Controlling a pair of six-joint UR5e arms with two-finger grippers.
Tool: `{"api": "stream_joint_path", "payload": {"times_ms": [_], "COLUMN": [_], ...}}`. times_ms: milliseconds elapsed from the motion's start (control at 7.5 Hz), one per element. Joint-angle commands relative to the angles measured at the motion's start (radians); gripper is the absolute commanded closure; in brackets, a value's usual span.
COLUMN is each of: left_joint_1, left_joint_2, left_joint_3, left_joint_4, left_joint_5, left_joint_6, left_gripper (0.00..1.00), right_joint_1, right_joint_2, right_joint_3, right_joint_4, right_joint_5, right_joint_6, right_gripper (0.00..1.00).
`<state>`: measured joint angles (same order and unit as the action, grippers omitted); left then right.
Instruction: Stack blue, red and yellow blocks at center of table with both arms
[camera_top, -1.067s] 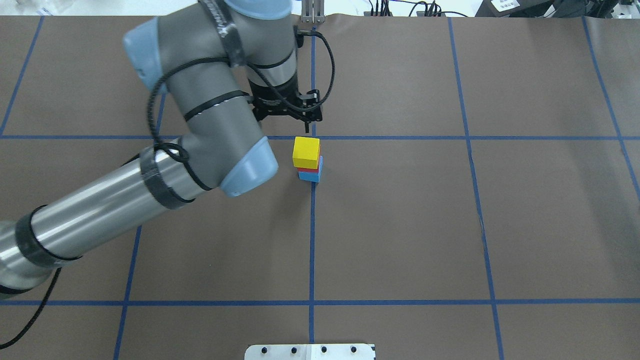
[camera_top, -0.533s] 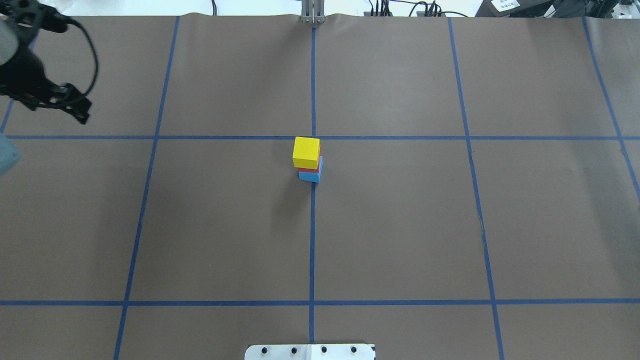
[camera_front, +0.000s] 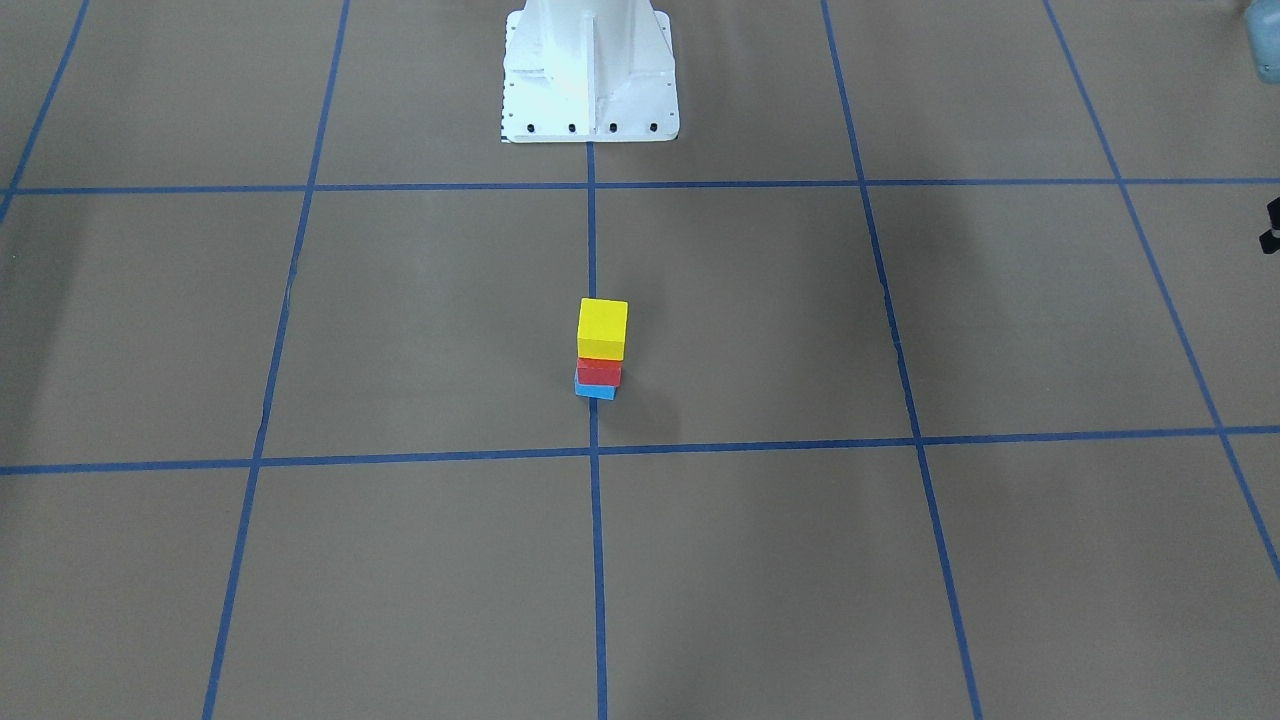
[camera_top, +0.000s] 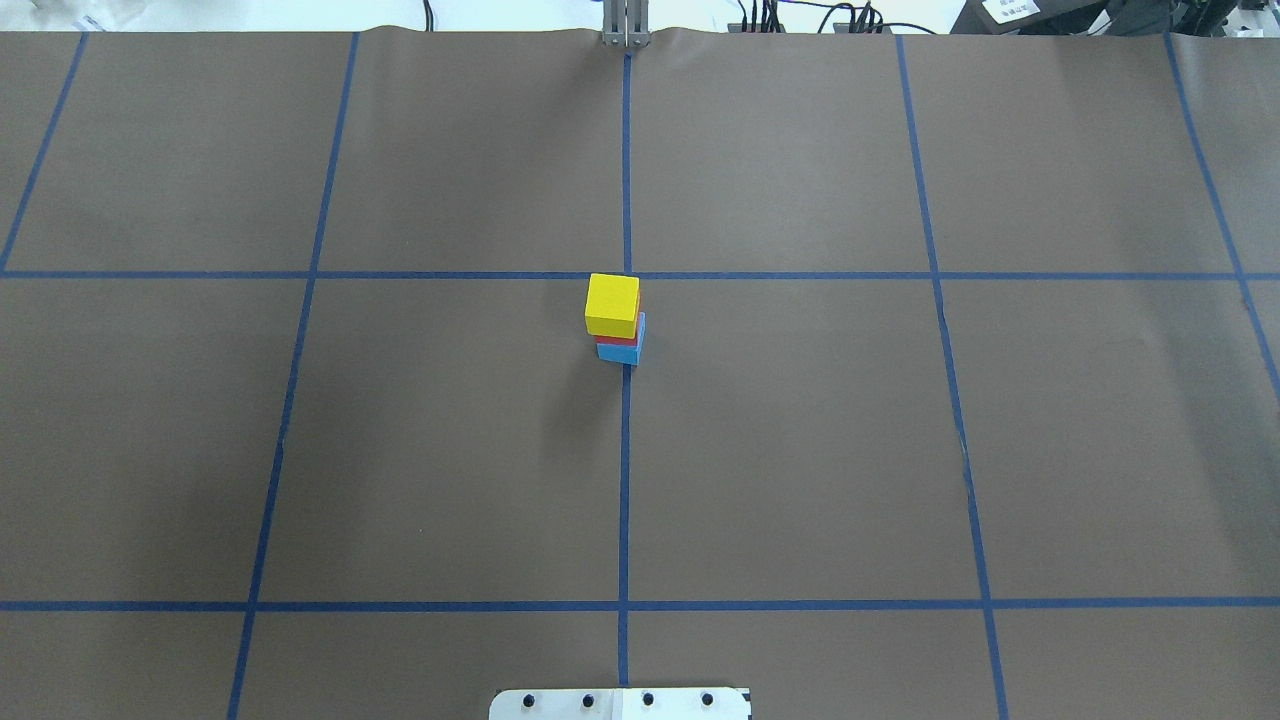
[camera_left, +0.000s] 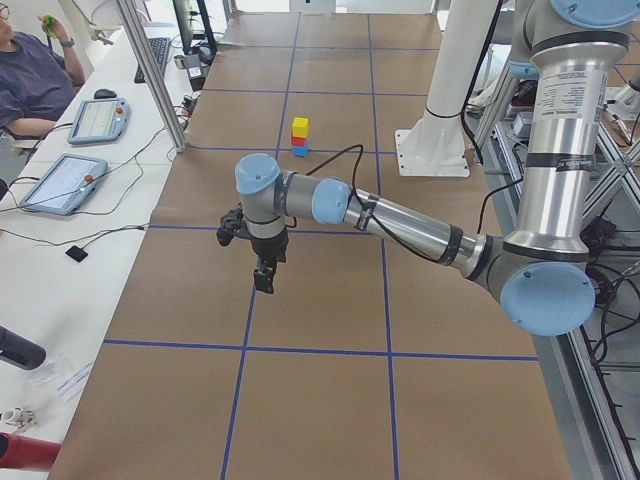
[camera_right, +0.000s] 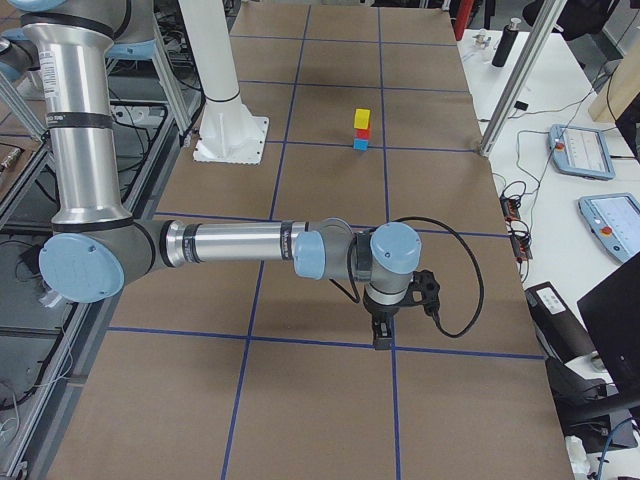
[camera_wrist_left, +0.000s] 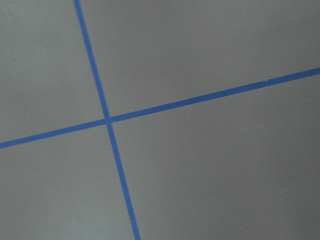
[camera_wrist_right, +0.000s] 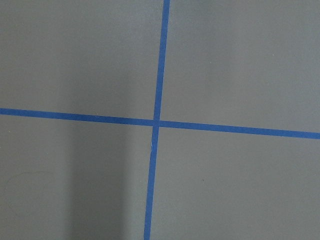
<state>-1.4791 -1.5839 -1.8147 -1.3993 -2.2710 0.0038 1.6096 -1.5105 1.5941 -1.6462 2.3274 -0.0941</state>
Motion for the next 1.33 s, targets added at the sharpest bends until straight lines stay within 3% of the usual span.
{"api": "stream_joint_path", "payload": {"times_ms": [0, 1200], "left_joint_1": [-0.107, -0.109], "left_joint_2": [0.015, 0.035], "left_joint_3": [0.131, 0.117], "left_joint_4": [-0.123, -0.142], "left_joint_5": [-0.015, -0.016], "left_joint_6": [0.013, 0.004], "left_gripper": [0.00, 0.00], "right_joint_1": [0.000, 0.010], "right_joint_2": [0.003, -0.014], "right_joint_3": [0.004, -0.005], "right_joint_4": [0.000, -0.010], "right_joint_5": [0.018, 0.026], "right_joint_6": [0.001, 0.002], "right_gripper": [0.01, 0.01]}}
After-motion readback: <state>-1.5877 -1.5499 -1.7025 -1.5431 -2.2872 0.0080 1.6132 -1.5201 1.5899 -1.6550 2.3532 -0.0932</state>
